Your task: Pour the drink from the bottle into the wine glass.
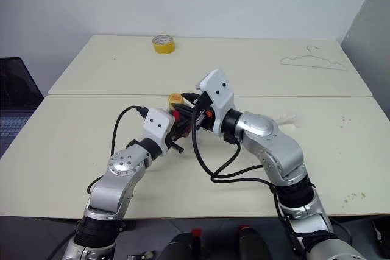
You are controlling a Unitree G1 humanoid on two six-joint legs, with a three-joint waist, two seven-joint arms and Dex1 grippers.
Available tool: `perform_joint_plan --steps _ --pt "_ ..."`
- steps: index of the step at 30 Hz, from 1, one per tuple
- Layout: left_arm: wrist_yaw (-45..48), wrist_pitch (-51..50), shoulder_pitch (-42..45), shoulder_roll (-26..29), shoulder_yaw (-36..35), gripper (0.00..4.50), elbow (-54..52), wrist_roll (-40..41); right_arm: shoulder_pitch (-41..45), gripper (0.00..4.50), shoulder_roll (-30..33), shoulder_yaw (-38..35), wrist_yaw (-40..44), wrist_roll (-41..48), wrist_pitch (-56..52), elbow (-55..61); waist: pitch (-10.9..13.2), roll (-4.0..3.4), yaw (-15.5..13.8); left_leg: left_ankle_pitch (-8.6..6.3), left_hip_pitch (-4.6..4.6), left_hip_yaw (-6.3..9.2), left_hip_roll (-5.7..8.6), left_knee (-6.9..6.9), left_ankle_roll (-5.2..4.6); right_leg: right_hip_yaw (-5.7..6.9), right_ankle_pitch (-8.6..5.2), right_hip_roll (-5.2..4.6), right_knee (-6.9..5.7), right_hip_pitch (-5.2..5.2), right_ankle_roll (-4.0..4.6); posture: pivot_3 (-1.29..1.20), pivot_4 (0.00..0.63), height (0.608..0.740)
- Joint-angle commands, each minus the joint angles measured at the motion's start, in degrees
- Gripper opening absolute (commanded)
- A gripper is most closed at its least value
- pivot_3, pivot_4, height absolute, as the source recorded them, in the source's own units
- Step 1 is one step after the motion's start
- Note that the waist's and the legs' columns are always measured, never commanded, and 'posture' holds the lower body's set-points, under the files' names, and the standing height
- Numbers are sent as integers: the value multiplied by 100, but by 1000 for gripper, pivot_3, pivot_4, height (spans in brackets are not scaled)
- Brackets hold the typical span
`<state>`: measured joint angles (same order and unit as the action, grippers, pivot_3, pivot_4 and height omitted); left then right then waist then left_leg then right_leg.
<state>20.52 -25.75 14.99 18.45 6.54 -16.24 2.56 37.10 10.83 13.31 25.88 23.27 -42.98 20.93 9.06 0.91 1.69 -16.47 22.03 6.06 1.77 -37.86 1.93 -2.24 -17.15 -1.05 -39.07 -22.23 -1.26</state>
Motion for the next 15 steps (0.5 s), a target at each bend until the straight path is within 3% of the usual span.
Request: perform_joint_plan --steps 1,5,15 --pt "27 134 50 -20 57 764 -413 -24 145 2283 -66 -93 -80 -84 160 61 0 0 0 0 0 0 0 0 0 0 0 0 0 0 0 0 150 740" --pt "25 135 45 -10 61 755 -423 -30 196 3654 -76 -58 -108 -193 155 42 0 0 0 0 0 0 0 0 1 0 0 0 0 0 0 0 150 740" --pt "13 148 56 -3 42 747 -420 -31 221 3668 -60 -49 -73 -326 127 -19 0 0 0 0 0 0 0 0 1 -1 0 0 0 -1 0 0 150 740"
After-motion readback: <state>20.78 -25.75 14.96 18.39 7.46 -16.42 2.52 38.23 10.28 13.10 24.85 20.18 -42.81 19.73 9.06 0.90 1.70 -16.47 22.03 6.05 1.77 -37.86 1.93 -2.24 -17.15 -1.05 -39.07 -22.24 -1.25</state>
